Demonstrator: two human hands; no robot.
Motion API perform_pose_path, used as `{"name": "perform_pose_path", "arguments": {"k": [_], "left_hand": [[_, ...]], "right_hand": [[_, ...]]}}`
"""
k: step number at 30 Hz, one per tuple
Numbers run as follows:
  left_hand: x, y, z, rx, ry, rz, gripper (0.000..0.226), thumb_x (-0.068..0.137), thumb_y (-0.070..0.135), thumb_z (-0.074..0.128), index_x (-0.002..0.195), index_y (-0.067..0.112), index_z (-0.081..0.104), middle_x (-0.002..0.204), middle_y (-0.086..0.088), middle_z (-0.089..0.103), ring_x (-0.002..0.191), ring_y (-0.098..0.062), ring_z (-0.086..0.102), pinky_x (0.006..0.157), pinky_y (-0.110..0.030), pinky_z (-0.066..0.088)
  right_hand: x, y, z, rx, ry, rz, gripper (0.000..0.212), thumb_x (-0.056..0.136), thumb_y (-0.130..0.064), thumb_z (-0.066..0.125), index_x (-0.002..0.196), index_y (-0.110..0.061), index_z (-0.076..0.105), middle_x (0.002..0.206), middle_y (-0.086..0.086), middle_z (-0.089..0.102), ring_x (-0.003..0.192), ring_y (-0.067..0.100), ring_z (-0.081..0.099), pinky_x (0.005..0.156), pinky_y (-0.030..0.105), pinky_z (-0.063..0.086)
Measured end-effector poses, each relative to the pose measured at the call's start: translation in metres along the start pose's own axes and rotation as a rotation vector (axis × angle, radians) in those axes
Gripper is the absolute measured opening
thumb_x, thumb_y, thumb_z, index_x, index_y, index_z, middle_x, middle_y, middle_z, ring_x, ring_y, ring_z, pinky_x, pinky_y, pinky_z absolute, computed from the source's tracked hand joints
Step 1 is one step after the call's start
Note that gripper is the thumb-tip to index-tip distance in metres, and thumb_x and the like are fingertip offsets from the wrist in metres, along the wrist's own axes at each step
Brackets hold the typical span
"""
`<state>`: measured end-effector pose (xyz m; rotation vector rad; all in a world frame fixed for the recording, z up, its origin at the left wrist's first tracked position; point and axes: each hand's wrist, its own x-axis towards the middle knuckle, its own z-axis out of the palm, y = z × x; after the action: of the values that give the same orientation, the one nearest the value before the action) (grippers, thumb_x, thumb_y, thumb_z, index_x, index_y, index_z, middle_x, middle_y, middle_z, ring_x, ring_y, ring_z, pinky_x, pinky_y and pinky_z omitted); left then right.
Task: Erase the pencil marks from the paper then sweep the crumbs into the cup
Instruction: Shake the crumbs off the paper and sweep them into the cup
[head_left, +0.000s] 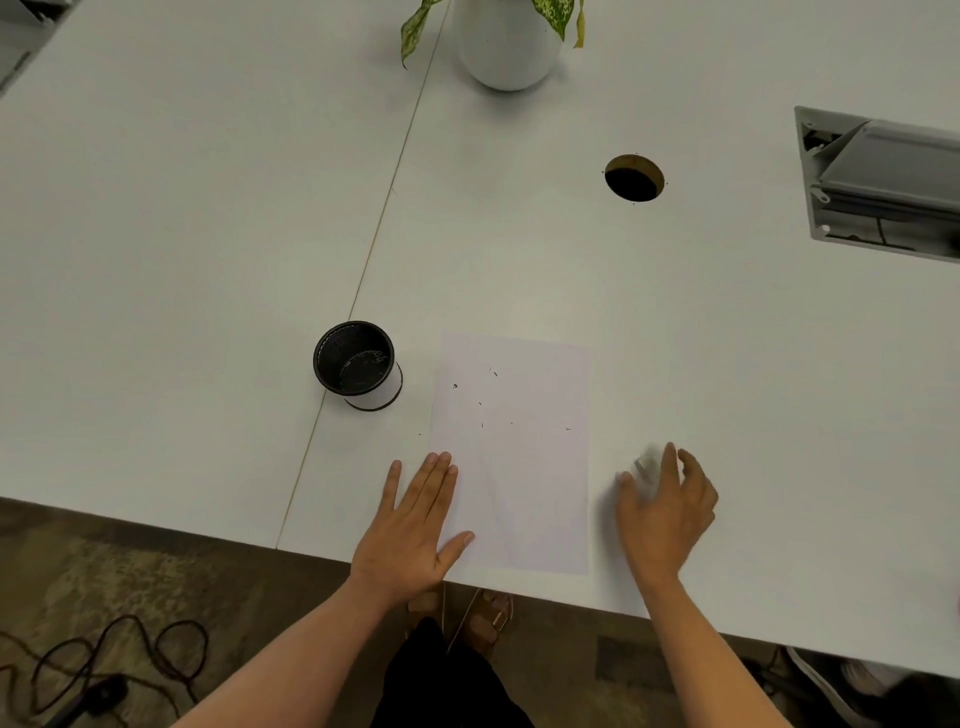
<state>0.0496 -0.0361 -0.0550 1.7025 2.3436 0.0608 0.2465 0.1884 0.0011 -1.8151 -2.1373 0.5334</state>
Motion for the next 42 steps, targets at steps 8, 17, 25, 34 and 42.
{"name": "perform_pose_path", "arguments": {"k": [8,17,25,34,42], "left_hand": [[0.000,0.001,-0.002,-0.006,-0.014,-0.005,0.084,0.102,0.065,0.026,0.161,0.006,0.015,0.170,-0.011,0.011,0.157,-0.025,0.006,0.122,-0.057,0.008],[0.001,0.002,-0.011,-0.034,-0.110,-0.018,0.082,0.103,0.063,0.025,0.160,0.006,0.019,0.169,-0.012,0.014,0.157,-0.024,0.001,0.122,-0.056,0.005],[0.002,0.000,-0.042,-0.485,-0.136,-0.198,0.080,0.099,0.070,0.024,0.161,0.025,0.003,0.165,0.012,-0.010,0.154,-0.007,-0.012,0.125,-0.030,-0.013],[0.014,0.036,-0.110,-1.043,0.128,-0.483,0.051,0.104,0.045,0.046,0.152,0.031,0.038,0.161,0.017,0.027,0.151,-0.005,0.021,0.122,-0.024,0.018],[0.058,0.098,-0.143,-0.817,0.117,0.025,0.064,0.100,0.066,-0.001,0.156,0.037,0.005,0.169,0.011,0.001,0.154,-0.003,-0.012,0.124,-0.030,-0.015]], "right_hand": [[-0.036,-0.063,0.022,-0.004,-0.272,0.065,0.065,0.088,-0.041,0.060,0.141,-0.011,0.035,0.138,0.012,0.046,0.127,0.030,0.040,0.101,0.041,0.039],[-0.031,-0.082,0.024,0.152,-0.341,0.218,0.067,0.082,-0.020,0.069,0.139,-0.011,0.035,0.116,0.009,0.055,0.112,0.032,0.054,0.091,0.038,0.045],[-0.029,-0.081,-0.010,0.550,-0.484,0.284,0.041,0.087,-0.022,0.066,0.125,-0.017,0.052,0.117,0.001,0.061,0.097,0.017,0.058,0.082,0.031,0.050],[-0.035,-0.102,-0.064,0.659,-0.501,0.160,0.031,0.096,-0.028,0.053,0.125,-0.021,0.054,0.117,-0.004,0.062,0.104,0.016,0.061,0.091,0.038,0.051],[-0.061,-0.127,-0.083,0.688,-0.472,0.018,0.023,0.099,-0.018,0.046,0.116,-0.022,0.060,0.106,-0.007,0.068,0.095,0.006,0.064,0.083,0.027,0.052]]}}
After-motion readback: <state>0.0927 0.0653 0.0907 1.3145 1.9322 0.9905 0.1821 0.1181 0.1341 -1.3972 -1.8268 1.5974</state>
